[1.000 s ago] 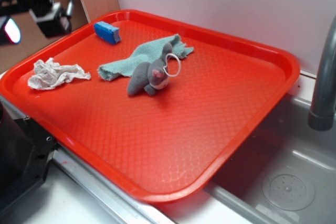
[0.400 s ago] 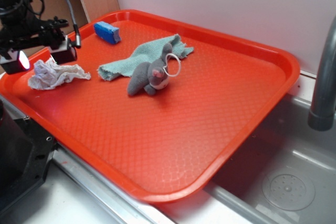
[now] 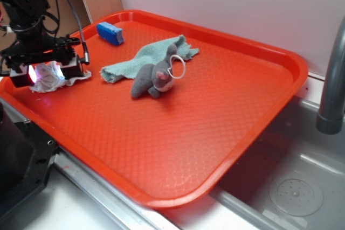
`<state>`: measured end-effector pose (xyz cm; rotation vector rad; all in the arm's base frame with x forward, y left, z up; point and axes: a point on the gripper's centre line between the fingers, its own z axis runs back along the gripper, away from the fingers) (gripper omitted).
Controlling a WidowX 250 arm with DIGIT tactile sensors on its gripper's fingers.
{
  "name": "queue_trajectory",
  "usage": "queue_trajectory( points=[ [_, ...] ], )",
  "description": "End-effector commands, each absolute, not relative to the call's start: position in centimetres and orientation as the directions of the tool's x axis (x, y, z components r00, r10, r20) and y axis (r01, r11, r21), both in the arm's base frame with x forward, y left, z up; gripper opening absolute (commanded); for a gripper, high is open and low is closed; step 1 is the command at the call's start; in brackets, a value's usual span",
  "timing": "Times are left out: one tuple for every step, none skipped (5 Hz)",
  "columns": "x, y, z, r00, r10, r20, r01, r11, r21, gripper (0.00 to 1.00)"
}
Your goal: Grab the white paper.
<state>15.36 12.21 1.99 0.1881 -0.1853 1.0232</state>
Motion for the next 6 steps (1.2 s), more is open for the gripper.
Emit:
queue_trajectory(
  points=[
    [16.2,12.4,2.6,0.508,0.817,0.275,-0.853,0.521,0.026,0.0],
    [17.0,11.3,4.2,0.607,0.755,0.248,-0.786,0.616,0.049,0.0],
    [17.8,9.7,6.7,0.754,0.631,0.184,-0.65,0.757,0.064,0.0],
    [18.5,7.5,8.9,0.871,0.477,0.119,-0.485,0.873,0.048,0.0],
    [18.7,2.9,11.3,0.962,0.258,0.085,-0.259,0.966,-0.004,0.0],
    [17.6,-0.2,14.8,0.984,0.158,0.081,-0.152,0.986,-0.071,0.0]
  ],
)
